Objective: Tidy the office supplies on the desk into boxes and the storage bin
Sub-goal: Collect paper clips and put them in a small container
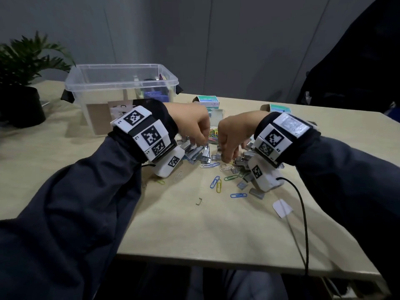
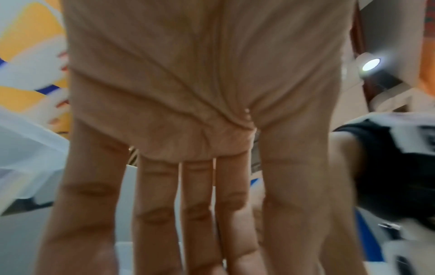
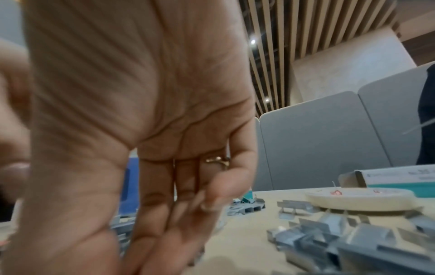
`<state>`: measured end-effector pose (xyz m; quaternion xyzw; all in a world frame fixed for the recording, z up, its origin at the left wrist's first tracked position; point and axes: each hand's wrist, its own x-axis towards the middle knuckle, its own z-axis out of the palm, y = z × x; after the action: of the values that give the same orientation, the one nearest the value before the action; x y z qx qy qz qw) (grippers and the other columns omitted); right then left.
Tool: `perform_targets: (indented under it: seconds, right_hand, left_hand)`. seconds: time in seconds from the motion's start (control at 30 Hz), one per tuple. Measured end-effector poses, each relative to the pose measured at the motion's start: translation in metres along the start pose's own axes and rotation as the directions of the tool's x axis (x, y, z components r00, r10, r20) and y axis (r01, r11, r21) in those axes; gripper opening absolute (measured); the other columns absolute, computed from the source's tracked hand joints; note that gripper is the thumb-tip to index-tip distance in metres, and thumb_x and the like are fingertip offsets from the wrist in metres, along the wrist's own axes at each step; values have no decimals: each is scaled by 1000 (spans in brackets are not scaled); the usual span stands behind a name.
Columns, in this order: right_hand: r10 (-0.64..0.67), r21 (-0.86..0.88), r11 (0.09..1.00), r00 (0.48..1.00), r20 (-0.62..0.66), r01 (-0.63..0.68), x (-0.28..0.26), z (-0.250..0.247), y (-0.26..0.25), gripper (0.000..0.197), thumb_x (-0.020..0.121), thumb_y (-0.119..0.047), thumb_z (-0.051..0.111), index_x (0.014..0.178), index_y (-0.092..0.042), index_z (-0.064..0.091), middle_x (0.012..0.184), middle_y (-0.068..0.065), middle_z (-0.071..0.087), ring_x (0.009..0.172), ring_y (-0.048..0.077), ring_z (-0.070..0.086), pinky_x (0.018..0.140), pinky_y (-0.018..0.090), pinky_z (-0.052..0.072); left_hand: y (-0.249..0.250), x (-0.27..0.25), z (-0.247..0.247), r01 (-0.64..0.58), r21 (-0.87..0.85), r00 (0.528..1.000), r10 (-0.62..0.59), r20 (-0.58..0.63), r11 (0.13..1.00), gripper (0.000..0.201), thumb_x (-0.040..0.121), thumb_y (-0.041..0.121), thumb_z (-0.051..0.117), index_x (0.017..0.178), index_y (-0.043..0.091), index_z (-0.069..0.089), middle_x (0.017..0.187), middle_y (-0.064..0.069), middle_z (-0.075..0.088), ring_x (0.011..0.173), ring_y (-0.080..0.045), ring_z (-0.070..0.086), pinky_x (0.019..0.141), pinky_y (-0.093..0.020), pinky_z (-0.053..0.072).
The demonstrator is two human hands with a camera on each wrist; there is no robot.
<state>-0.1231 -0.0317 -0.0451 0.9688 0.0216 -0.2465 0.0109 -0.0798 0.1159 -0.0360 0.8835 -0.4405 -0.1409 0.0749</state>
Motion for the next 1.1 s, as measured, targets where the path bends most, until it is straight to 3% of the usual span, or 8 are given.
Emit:
perform_targets:
  seconds: [0.2, 0.43, 0.57, 0.67, 0.77, 0.87, 0.97, 1.1]
  right_hand:
    - [-104, 124, 986, 994, -42, 108, -13, 3, 17, 11, 77, -21, 82, 83, -16, 75, 74, -7, 74, 63, -1, 64, 58, 17, 47]
    - [-149, 141, 977, 986, -68, 158, -20, 10, 17, 14, 73, -24, 85, 85, -24, 78, 72, -11, 74, 60, -5, 63, 59, 17, 43]
    - [-157, 100, 981, 981, -112, 168, -21, 13, 13, 17, 68, -25, 88, 80, -25, 77, 73, -7, 74, 63, 0, 64, 68, 22, 48]
    - [-174, 104, 978, 980, -94, 183, -21, 16, 12, 15, 69, -23, 88, 79, -23, 77, 73, -5, 74, 64, 2, 64, 78, 31, 53]
    - [-185, 103, 976, 978, -91, 194, -24, 19, 14, 12, 72, -22, 86, 81, -20, 78, 76, -2, 75, 64, 3, 65, 84, 34, 55]
    - [-189, 61, 979, 980, -68, 193, -27, 21, 15, 10, 74, -25, 84, 80, -21, 77, 82, 1, 76, 69, 6, 65, 82, 32, 56]
    - [-166, 25, 985, 984, -61, 168, -29, 17, 18, 9, 75, -28, 83, 75, -23, 76, 78, -2, 76, 67, 5, 64, 74, 28, 54]
    - [-124, 74, 987, 974, -188, 140, -30, -2, 28, 7, 78, -18, 78, 73, -16, 74, 68, -6, 74, 62, 2, 66, 64, 20, 53]
  left_hand:
    - [14, -5, 14, -122, 92, 992, 122, 11, 988, 4, 78, 15, 74, 80, 16, 77, 75, 2, 73, 71, -16, 68, 68, -31, 55]
    - [24, -3, 30, -82, 75, 996, 79, 34, 994, 18, 71, 30, 84, 78, 15, 78, 74, 1, 73, 64, -9, 60, 70, -30, 53]
    - [31, 1, 33, -82, 151, 996, 85, -16, 985, 13, 75, 21, 79, 76, 12, 71, 63, 12, 59, 57, -5, 51, 49, -9, 38]
    - [35, 0, 33, -97, 204, 994, 106, -35, 974, 13, 76, 12, 75, 70, 17, 66, 62, 12, 54, 62, -10, 52, 44, -9, 34]
    - [35, -2, 33, -77, 228, 996, 86, -30, 971, 7, 75, 13, 76, 80, 9, 74, 67, 5, 64, 64, -13, 58, 51, -19, 41]
    - [34, -5, 34, -67, 301, 997, 78, -24, 951, 11, 73, 18, 77, 82, 13, 76, 78, -1, 73, 74, -18, 66, 56, -23, 44]
    - [31, -10, 34, -44, 388, 994, 79, -76, 921, 12, 76, 18, 71, 87, 16, 75, 83, 3, 71, 74, -17, 58, 57, -23, 37]
    - [17, -15, 26, -40, 286, 993, 70, -94, 957, 4, 80, 13, 67, 82, 13, 71, 75, 4, 63, 72, -14, 55, 49, -19, 35]
